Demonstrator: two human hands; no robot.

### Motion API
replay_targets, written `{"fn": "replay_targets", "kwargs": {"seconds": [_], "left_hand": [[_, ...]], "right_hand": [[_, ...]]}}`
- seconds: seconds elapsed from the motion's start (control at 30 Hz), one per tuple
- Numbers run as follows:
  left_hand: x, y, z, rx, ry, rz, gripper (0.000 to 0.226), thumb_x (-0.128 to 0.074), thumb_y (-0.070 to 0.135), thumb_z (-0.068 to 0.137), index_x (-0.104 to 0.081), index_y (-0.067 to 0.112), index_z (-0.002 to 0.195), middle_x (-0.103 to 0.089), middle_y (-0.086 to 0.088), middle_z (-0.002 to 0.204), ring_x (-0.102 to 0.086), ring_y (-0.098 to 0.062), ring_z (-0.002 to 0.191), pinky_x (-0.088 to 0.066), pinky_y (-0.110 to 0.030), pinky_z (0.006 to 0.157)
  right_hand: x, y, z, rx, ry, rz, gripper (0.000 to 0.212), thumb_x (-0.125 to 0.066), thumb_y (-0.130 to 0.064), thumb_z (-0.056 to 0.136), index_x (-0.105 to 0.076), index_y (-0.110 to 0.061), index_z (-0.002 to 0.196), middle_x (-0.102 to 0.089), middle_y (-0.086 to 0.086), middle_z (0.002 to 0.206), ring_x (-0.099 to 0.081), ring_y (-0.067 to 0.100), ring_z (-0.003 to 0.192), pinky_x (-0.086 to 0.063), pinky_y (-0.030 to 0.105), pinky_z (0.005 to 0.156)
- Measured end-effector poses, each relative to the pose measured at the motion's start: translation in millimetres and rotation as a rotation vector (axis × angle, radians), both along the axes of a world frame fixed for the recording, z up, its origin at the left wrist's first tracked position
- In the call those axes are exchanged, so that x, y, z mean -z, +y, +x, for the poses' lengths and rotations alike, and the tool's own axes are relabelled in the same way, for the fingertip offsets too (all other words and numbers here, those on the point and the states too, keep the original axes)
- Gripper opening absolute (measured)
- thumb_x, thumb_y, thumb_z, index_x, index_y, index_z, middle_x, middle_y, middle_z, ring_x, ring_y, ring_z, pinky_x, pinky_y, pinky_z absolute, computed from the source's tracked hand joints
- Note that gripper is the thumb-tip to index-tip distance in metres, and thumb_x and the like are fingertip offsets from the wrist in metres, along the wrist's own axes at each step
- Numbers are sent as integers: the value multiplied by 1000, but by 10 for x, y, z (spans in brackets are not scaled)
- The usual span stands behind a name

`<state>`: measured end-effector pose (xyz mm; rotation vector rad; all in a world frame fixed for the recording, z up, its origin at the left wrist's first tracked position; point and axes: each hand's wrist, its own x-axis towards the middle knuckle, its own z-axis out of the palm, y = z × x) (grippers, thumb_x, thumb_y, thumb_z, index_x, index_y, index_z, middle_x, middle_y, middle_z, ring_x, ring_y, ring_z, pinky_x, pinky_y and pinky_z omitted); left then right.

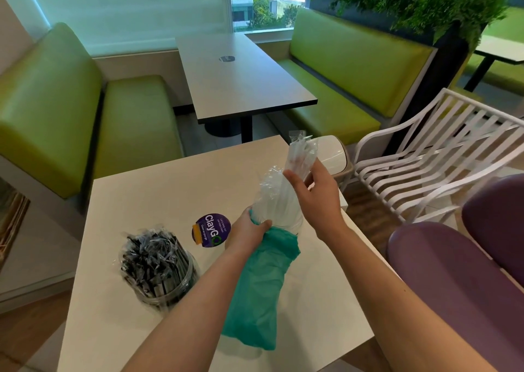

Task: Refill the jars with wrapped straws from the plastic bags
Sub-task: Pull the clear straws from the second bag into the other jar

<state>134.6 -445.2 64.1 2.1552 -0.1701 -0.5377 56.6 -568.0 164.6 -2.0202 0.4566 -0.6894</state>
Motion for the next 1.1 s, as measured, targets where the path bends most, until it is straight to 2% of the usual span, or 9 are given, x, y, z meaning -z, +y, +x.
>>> {"fn": "replay_targets", "kwargs": {"seconds": [0.13,0.27,0.37,0.47,0.63,0.77,0.93,1.03,1.1], "left_hand": [[-1,0,4,0,-8,21,54,-66,41,88,-46,28,136,-64,0,118,-60,-23,104,-51,-41,90],[12,7,4,-1,-10,37,58,-67,45,86,-45,28,138,-64,-1,118,-61,-24,104,-51,-39,88],[5,4,6,3,-10,31,58,-67,44,87,-46,27,138,-64,-1,118,-60,-22,102,-50,-36,84],[0,9,9,4,5,31,57,-67,44,87,-45,27,138,-64,0,117,-61,-22,101,-52,-38,86],[-7,14,11,5,14,16,55,-67,42,88,-46,26,137,-63,1,115,-59,-21,99,-51,-37,87],[7,11,19,0,18,11,57,-67,43,87,-46,26,138,-64,-1,119,-61,-23,104,-52,-41,90],[18,6,26,1,15,13,58,-68,44,87,-46,26,138,-64,-1,119,-61,-23,104,-52,-41,89],[19,7,37,7,15,14,56,-67,43,88,-46,26,137,-64,-1,118,-61,-23,102,-52,-40,88],[23,9,37,14,7,24,57,-66,43,88,-45,26,138,-64,-1,120,-60,-23,103,-50,-37,84]], "right_hand": [[55,-50,30,-129,160,22,40,-61,-34,93,-52,-23,130,-59,-14,93,-58,5,79,-50,17,71],[308,-139,79,-99,298,-6,40,-67,-30,90,-58,-18,126,-61,3,122,-61,20,107,-50,31,93],[366,-136,98,-65,303,-68,48,-74,-30,84,-58,-19,128,-57,3,127,-59,21,112,-47,28,93],[270,-104,133,-84,238,-58,63,-78,-41,77,-48,-28,131,-55,-3,127,-57,13,108,-46,23,87],[120,-116,146,-16,158,-1,41,-75,-36,82,-62,-21,117,-68,0,112,-59,8,90,-45,11,72],[157,-169,175,-89,270,-53,44,-72,-33,85,-64,-16,125,-68,3,119,-61,10,96,-46,20,82],[219,-172,186,-200,360,-69,44,-73,-25,85,-58,-18,127,-63,1,123,-61,18,108,-45,22,85],[162,-155,210,-163,242,-65,51,-77,-29,81,-53,-29,126,-58,-8,112,-58,8,93,-45,14,76],[144,-137,230,-125,156,-96,41,-75,-27,83,-58,-31,121,-59,-9,106,-58,3,83,-44,8,71]]}}
